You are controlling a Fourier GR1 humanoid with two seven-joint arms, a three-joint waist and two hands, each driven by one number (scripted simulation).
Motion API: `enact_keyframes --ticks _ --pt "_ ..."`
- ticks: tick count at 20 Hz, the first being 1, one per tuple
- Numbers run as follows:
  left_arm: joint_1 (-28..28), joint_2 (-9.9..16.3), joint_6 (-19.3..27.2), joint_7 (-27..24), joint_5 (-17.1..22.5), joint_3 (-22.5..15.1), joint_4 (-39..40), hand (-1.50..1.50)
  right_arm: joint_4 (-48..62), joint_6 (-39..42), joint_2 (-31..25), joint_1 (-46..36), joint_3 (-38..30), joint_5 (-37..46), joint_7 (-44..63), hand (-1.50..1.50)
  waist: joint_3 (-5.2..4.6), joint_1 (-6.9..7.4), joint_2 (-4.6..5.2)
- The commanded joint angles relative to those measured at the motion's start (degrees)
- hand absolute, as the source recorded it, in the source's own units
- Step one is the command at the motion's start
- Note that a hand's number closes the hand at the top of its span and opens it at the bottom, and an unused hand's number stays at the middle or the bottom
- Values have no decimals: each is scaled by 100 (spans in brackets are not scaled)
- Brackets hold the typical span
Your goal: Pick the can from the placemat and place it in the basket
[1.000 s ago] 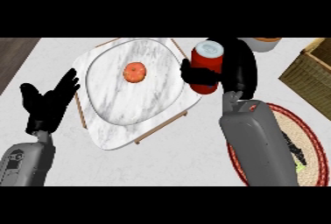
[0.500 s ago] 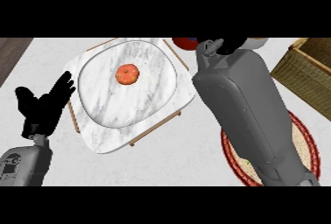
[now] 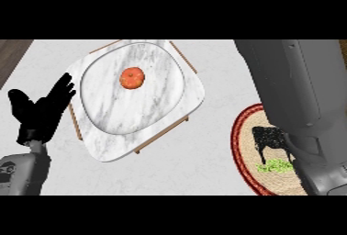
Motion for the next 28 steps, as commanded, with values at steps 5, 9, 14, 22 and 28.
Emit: enact_keyframes --ticks 5,9,14,22,28 --pt "97 133 -134 -35 152 191 -68 0 1262 60 -869 -863 -502 381 164 150 -1 30 9" --pt "-100 23 -39 201 92 67 -86 0 1598 51 -1425 -606 -659 483 -140 150 3 -27 9" --pt "261 55 -120 0 70 107 -197 0 1712 -114 -1811 -307 -848 405 -454 150 4 -33 -1" --pt "353 6 -69 148 70 105 -481 0 1462 -83 -2344 531 -1121 -18 -1221 150 7 -58 -17" --pt "151 -11 44 373 -34 61 -499 0 1535 -783 -2293 1087 -1375 -362 -1725 150 7 -38 -3"
